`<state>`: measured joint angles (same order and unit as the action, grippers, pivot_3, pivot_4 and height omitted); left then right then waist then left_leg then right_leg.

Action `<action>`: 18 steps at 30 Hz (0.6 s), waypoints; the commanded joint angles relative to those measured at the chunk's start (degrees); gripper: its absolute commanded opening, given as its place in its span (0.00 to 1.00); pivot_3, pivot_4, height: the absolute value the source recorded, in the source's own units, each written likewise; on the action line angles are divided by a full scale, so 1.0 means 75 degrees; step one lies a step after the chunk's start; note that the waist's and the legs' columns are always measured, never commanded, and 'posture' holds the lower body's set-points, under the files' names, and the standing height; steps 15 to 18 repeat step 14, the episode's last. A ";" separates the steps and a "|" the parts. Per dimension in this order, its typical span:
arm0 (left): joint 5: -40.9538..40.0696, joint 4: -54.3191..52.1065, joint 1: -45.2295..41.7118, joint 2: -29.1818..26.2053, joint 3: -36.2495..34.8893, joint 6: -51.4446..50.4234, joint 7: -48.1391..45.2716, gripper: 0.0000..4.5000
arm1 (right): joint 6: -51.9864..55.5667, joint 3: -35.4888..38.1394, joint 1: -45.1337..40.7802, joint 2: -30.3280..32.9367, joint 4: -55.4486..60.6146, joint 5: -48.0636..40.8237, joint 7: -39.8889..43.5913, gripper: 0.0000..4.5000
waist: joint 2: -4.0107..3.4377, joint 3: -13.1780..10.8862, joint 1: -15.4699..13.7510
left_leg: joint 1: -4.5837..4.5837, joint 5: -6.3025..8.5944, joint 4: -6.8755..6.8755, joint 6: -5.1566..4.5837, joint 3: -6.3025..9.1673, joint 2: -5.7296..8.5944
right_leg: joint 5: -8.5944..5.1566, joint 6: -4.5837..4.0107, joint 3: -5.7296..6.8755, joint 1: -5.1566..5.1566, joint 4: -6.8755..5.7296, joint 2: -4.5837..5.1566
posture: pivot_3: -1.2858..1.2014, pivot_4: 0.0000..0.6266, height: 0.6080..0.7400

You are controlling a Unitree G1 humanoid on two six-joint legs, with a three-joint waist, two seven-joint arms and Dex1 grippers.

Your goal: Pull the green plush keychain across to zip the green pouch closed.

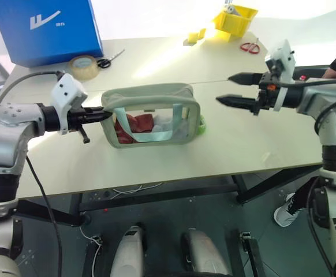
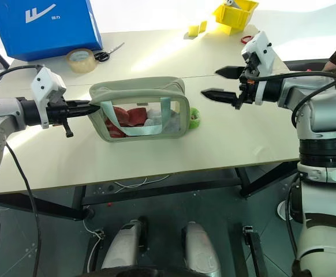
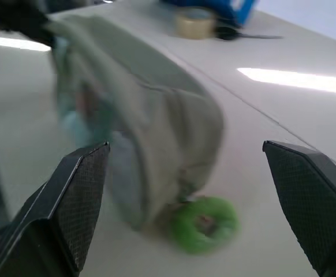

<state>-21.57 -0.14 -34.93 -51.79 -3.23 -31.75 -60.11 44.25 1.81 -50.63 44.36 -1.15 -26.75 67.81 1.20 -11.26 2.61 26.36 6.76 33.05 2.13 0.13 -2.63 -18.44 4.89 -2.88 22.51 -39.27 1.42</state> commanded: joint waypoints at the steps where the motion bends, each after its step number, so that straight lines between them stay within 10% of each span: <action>1: -0.0195 0.0034 -0.0184 -0.0156 -0.0327 -0.0107 -0.0130 0.48 | 0.0046 -0.0221 -0.0096 -0.0147 0.0785 -0.0220 -0.0101 1.00 | 0.0000 0.0000 -0.0008 | 0.0001 0.0000 0.0003 0.0000 0.0000 0.0000 | 0.0000 0.0000 0.0000 0.0000 0.0000 0.0001 | 0.52 0.24 1.00; 6: -0.0795 -0.0062 -0.0408 -0.0249 -0.0960 -0.0847 0.0050 0.99 | 0.0086 -0.0243 -0.0212 -0.0471 0.0891 -0.0251 -0.0614 1.00 | 0.0003 -0.0001 -0.0047 | 0.0017 0.0000 0.0007 0.0001 -0.0002 -0.0006 | -0.0001 -0.0001 0.0001 0.0010 0.0004 0.0013 | 0.52 0.24 1.00; 18: -0.1369 -0.0197 -0.0224 -0.0824 -0.1949 -0.1720 0.0250 0.99 | 0.0037 -0.0110 0.0056 -0.0212 0.0983 -0.0300 -0.0786 1.00 | 0.0004 -0.0002 -0.0023 | 0.0015 0.0000 0.0007 0.0001 -0.0002 -0.0004 | 0.0000 0.0001 0.0002 0.0010 0.0006 0.0010 | 0.52 0.24 1.00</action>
